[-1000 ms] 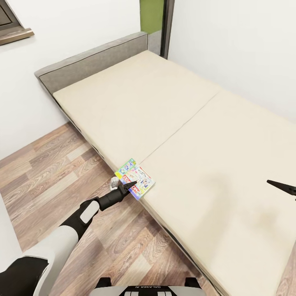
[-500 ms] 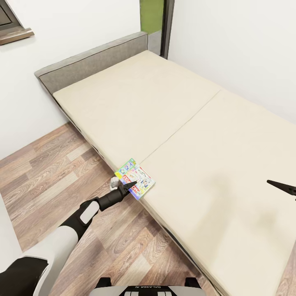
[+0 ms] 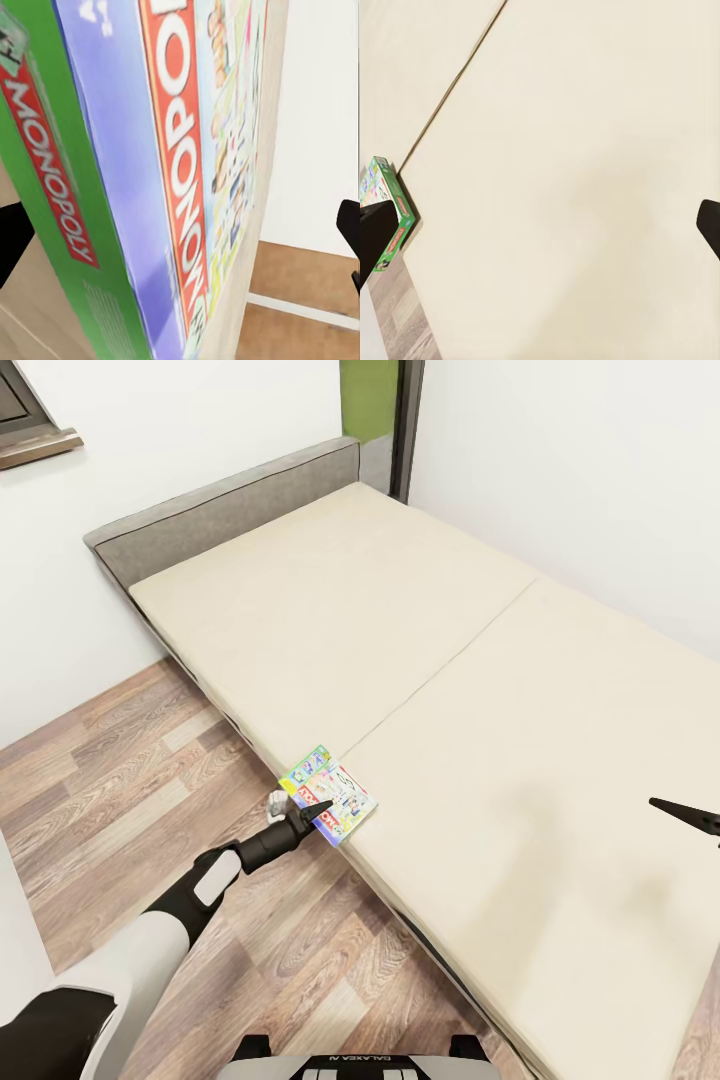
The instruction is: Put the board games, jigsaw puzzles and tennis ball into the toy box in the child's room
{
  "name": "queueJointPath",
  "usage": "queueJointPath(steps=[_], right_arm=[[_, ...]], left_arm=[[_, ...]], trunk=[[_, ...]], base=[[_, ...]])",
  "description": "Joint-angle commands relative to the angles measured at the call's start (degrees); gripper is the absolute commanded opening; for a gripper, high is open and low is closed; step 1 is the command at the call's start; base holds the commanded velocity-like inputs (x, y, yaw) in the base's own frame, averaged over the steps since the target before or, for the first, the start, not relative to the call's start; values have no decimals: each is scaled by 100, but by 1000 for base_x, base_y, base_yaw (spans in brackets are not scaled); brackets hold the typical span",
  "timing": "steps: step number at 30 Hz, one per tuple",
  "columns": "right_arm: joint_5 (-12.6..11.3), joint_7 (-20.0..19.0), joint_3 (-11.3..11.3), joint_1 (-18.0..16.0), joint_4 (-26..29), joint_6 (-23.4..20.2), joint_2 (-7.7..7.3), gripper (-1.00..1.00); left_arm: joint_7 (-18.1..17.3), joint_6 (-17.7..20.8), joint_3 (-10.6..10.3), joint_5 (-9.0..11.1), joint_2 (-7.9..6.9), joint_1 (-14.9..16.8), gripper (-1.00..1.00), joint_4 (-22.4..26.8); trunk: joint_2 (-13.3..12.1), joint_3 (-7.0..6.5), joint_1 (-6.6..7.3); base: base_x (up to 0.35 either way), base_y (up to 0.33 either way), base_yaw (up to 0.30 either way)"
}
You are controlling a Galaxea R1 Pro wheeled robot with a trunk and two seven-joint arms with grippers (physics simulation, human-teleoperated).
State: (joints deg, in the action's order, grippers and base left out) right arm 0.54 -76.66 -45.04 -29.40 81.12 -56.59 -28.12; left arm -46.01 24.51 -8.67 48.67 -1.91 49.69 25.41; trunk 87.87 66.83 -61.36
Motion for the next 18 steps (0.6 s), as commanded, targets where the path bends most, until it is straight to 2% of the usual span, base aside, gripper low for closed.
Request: queueJointPath(steps=[1, 18], right_arm=[[5, -25, -5, -5, 1, -54, 0, 100], [5, -25, -5, -5, 1, -54, 0, 100]], left_arm=[[-45, 59, -20, 161, 6, 1, 100, 44], [-173, 16, -28, 160, 6, -22, 100, 52]], trunk=[[2, 2, 0], [2, 2, 0]], base=[[0, 0, 0], [0, 0, 0]])
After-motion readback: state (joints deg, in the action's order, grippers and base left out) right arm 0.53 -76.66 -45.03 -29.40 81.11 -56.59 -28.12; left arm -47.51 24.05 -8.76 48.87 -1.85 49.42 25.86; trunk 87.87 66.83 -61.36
